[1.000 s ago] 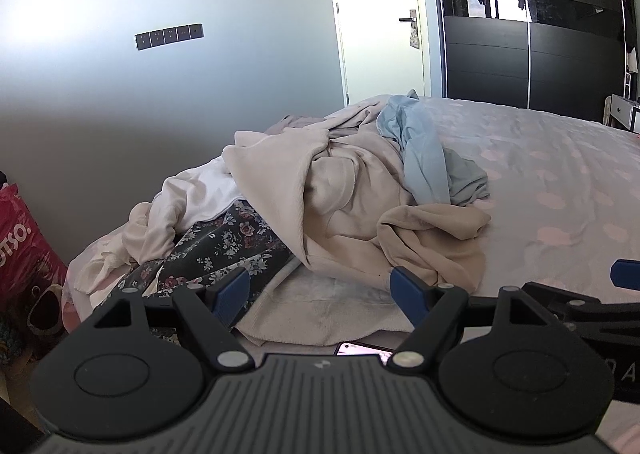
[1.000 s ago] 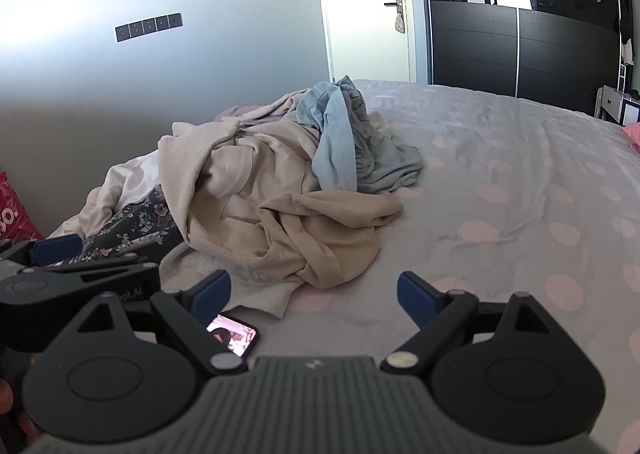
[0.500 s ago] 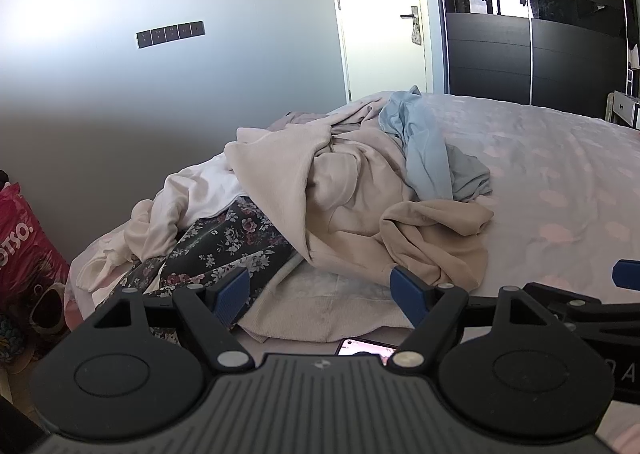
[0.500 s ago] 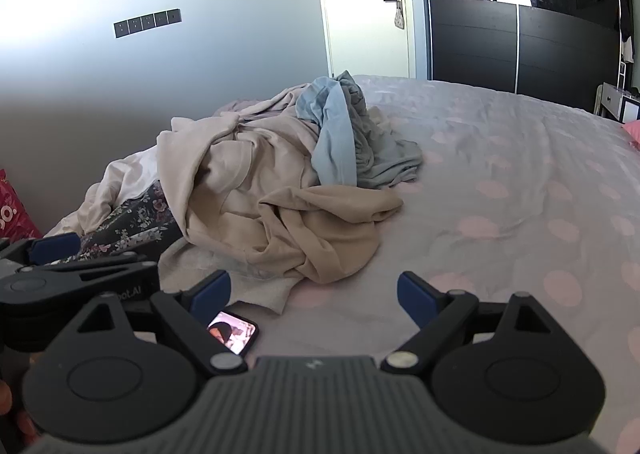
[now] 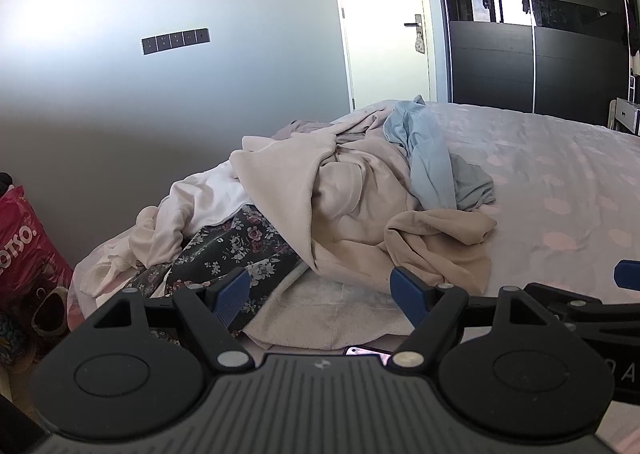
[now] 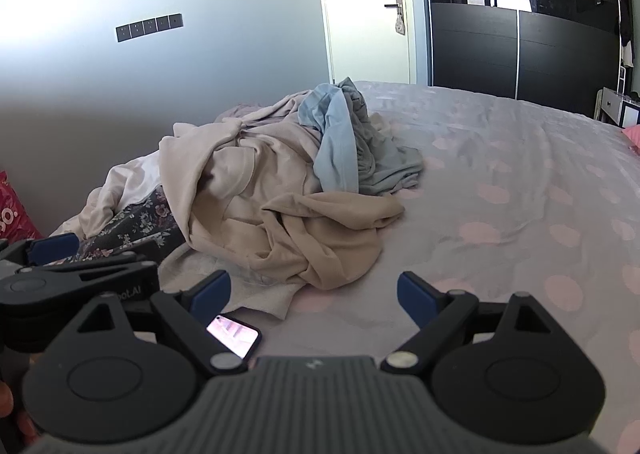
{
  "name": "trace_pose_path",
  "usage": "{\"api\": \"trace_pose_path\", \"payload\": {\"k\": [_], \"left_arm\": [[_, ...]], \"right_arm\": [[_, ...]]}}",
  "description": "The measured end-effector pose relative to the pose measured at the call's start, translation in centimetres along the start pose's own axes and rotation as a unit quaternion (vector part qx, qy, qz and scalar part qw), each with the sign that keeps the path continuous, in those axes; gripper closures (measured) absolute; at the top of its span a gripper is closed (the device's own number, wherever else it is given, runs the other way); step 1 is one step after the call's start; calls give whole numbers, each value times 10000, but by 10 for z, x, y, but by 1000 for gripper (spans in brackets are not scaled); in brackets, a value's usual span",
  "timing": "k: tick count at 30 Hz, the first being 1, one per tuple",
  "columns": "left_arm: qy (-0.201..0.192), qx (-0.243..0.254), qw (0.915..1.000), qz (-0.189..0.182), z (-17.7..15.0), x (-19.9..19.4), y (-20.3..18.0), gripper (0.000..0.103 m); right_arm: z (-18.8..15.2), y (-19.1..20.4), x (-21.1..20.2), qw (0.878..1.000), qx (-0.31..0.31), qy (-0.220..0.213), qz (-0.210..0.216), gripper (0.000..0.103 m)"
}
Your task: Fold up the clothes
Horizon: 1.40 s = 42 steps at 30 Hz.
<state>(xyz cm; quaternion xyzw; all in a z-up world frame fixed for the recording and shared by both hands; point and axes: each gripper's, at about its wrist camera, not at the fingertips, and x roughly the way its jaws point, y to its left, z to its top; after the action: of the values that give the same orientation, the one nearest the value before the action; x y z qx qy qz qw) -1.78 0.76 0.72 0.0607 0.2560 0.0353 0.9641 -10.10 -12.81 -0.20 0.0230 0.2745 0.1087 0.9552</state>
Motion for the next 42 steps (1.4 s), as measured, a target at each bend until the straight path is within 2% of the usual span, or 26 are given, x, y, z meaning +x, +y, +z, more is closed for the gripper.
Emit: {"api": "trace_pose_path", "payload": {"k": [17,28,37,42], "left_arm": [[-204,-117,9997,31,6,-10,5,26],[-127,-107,9999,40,6,-8,6,26],[-39,-150,9999,47,4,-3,7,26],[60,-179,9998,-4,6,5,8,26]], "right_arm": [[7,9,-14,9992,-193,-325,-91,11],[5,8,-13,9994,-181,-289,-70,11],[2,7,-9,9994,73,-332,-26,11],[0,7,-1,9997,130,-216,19,11]]}}
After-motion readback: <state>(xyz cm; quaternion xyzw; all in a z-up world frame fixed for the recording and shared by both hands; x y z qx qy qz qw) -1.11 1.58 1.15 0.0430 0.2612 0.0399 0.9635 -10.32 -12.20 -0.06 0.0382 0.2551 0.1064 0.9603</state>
